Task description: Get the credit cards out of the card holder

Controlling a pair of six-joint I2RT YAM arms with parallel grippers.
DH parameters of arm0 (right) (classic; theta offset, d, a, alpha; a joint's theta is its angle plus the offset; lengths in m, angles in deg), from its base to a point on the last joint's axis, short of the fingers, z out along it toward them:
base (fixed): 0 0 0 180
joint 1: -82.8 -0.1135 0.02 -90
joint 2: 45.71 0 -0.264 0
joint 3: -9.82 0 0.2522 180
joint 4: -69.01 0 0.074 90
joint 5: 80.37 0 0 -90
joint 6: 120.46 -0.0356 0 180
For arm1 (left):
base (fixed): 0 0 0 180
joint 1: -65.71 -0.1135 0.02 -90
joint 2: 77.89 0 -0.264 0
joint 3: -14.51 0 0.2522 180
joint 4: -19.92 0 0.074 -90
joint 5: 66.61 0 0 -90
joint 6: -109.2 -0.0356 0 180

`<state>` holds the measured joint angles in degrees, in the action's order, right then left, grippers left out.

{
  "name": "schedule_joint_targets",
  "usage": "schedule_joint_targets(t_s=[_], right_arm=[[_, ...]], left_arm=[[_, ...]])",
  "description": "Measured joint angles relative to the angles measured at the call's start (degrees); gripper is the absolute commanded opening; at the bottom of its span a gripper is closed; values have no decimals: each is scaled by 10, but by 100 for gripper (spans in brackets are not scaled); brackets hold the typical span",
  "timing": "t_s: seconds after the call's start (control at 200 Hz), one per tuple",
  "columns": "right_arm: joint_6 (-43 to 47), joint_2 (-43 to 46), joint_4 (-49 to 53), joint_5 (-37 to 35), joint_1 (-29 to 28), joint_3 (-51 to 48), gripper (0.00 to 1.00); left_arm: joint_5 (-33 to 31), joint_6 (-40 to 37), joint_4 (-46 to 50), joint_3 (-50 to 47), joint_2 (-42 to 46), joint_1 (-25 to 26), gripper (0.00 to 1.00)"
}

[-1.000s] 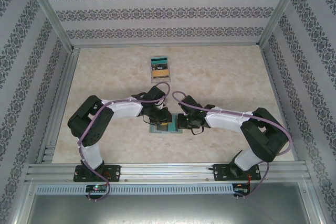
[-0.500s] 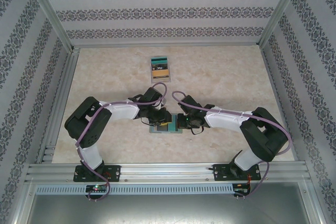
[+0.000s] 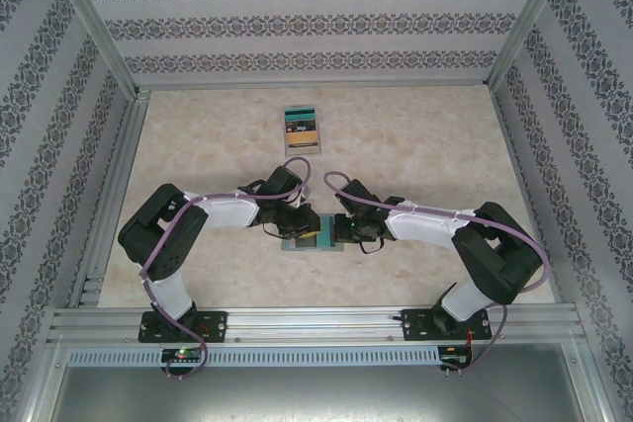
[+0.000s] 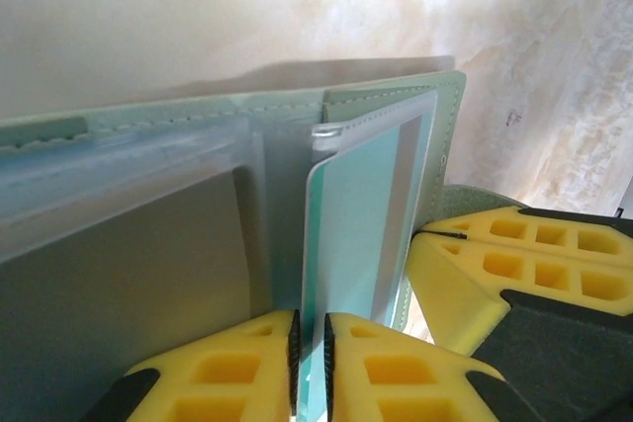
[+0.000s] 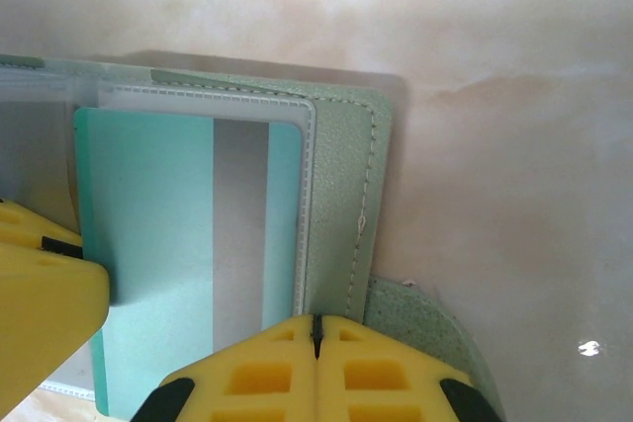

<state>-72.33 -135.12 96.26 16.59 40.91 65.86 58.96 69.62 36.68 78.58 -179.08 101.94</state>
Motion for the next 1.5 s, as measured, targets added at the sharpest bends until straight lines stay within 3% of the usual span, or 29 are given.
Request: schedule_joint_targets(t_s=[0.969,1.049,1.214,1.504], right_arm=[[0,-13,-10,4,0,10,0],[0,-13,-10,4,0,10,0],[0,-13,-9,4,0,11,4],[1,-13,12,4,0,33,5]], left_arm=[[0,-9,10,-10,13,-18,12],[-1,-12,11,-10,13,-18,22],[0,-15,12,-10,14,-19,28],[5,-13,5,-10,13,-19,28]])
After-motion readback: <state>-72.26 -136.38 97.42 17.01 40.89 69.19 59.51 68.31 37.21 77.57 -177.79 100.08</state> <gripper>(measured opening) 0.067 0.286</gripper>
